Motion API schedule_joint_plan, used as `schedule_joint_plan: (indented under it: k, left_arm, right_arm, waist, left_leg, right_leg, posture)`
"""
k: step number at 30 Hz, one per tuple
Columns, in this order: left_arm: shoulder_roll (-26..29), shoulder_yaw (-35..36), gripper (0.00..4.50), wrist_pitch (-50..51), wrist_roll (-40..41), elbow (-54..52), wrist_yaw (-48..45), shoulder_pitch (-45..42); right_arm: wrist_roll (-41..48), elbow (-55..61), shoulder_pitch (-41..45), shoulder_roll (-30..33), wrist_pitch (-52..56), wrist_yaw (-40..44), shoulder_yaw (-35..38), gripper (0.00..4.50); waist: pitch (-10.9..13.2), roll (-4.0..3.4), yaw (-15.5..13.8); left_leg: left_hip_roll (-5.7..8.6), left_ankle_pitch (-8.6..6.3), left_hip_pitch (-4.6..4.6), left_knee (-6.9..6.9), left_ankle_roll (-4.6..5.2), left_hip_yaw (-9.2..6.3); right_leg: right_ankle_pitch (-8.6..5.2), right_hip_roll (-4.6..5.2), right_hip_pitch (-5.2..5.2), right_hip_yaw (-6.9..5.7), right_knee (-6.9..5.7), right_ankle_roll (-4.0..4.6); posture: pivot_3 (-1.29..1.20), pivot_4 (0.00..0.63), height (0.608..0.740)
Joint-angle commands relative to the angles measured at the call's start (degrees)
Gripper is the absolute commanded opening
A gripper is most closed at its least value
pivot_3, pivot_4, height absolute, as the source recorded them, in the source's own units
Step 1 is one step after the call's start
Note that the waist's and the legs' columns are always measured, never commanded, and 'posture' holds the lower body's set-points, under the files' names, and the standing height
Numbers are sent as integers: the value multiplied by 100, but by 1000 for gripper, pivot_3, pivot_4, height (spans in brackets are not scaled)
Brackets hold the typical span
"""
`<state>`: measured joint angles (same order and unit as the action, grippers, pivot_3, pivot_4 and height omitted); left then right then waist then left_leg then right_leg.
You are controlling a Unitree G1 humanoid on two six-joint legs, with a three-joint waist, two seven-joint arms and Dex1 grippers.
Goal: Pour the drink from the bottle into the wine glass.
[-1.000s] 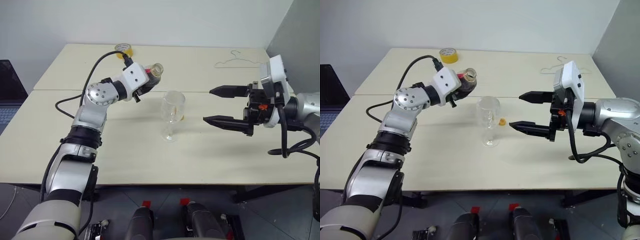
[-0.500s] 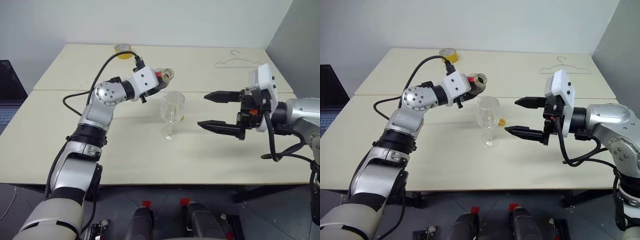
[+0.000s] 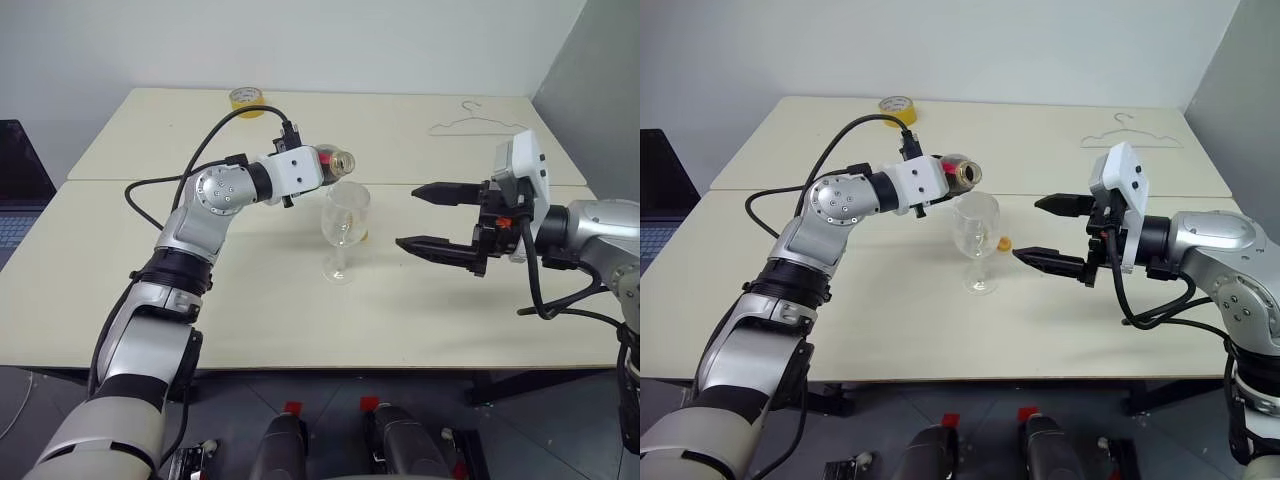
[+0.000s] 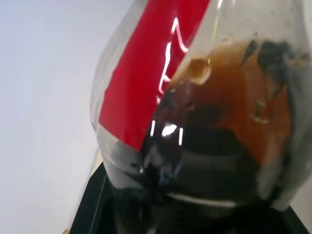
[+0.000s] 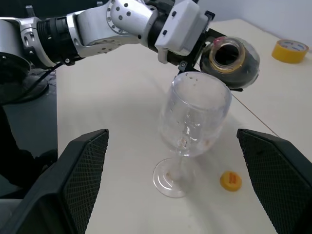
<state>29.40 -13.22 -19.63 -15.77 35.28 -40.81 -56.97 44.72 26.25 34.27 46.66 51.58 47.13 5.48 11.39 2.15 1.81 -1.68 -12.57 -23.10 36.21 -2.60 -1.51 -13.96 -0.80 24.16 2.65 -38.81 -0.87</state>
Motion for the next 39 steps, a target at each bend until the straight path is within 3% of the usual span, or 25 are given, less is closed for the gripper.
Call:
schedule_joint_plan:
  k: [1,39]
  left_arm:
    - [97,42,1774,-244,-49,-225,141,-211]
    - [435,-85,1774,-1463,-930,355,1054,-476]
  right_arm:
    - [-108,-14,2,114,-132,-66,190,4500]
    - [-174,-147,-81,234,-263,-20,210,4500]
  waist:
    - [0,0,2]
    - [0,0,1]
  left_leg:
    - [0,0,0,0,0,0]
    - [0,0,0,7,0,0]
  right_leg:
    - [0,0,0,0,0,0]
    - [1,0,-1,0,-6,-1]
  posture:
    - [0,150,740]
    - [0,150,740]
